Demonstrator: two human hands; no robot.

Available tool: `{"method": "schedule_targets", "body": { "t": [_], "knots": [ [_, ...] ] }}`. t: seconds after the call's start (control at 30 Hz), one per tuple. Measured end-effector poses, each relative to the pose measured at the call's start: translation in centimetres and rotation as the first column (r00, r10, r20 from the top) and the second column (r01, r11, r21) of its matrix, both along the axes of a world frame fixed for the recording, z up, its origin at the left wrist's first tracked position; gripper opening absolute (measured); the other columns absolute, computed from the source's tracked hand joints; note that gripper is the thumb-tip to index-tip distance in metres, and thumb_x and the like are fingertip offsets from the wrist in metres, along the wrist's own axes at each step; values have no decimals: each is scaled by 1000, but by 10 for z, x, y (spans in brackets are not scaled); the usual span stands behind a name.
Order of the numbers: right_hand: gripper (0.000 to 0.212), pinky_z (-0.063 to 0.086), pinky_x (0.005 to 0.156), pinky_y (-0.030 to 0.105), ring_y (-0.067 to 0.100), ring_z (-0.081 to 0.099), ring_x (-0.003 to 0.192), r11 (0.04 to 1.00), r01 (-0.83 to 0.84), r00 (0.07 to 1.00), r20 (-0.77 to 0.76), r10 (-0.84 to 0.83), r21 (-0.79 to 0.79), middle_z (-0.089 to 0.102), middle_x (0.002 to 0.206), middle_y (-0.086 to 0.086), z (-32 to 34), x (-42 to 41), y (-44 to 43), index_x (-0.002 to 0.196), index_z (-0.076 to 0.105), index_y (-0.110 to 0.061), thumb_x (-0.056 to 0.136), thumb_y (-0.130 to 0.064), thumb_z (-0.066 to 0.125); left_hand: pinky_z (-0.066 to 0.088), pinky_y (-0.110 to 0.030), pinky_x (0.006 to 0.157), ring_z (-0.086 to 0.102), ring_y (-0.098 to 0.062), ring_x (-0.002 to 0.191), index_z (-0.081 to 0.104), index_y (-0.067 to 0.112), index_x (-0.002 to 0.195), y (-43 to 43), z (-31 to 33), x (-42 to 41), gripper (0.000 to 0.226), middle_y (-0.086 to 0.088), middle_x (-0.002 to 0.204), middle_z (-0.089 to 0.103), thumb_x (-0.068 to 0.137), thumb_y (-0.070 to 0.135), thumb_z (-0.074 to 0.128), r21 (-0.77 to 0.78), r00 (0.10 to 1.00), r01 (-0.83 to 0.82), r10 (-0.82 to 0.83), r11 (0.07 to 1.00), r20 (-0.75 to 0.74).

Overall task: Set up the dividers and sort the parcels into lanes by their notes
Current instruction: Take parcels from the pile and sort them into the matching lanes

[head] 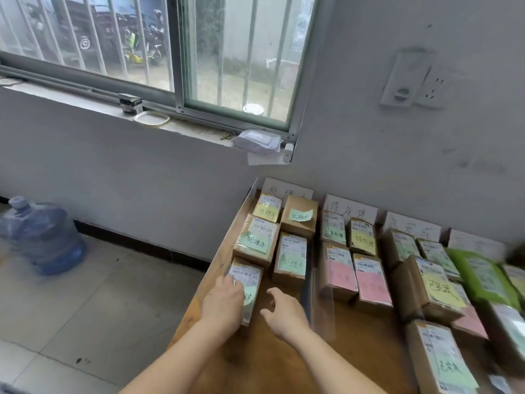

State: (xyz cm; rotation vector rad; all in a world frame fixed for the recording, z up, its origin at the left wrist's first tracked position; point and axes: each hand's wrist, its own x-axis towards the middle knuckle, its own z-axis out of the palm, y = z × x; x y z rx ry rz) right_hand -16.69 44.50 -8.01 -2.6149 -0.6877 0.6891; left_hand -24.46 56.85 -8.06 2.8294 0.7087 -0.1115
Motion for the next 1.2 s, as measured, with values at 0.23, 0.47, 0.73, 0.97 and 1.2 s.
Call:
{"method": "schedule_targets", "body": {
  "t": [0.23,0.47,0.73,0.97,1.2],
  "knots": [
    [46,43,104,34,21,45,126,995,-75,929,359,92,-59,55,133,2,56,19,-52,137,52,-21,94,-35,59,42,-35,94,49,-22,115,61,18,118,-24,48,36,25,-3,123,56,95,22,52,169,976,215,-219,962,5],
    [51,38,109,35,22,43,130,992,67,880,474,-6,-112,50,139,3,94,40,-138,139,47,-21,93,-37,60,41,-35,99,49,-21,118,60,19,121,-93,86,74,28,-3,124,56,96,24,50,255,925,359,-378,898,28],
    [53,41,104,40,27,44,128,963,230,857,498,-131,-141,52,136,7,122,50,-271,139,48,-20,91,-40,60,41,-38,98,48,-24,120,58,17,125,-209,115,114,33,-5,125,55,94,24,51,269,861,475,-506,838,56],
    [58,42,103,41,28,43,129,927,331,847,487,-210,-176,50,138,7,135,55,-402,141,45,-20,91,-44,60,44,-39,100,47,-24,121,56,17,126,-334,124,134,33,-5,127,54,96,30,51,214,818,538,-567,815,103],
    [56,40,106,42,29,41,130,898,409,828,480,-289,-164,52,135,8,140,64,-521,138,49,-17,90,-44,61,47,-36,92,54,-25,115,59,17,120,-449,125,159,31,-6,122,59,96,30,45,200,764,609,-636,767,112]
  ]
}}
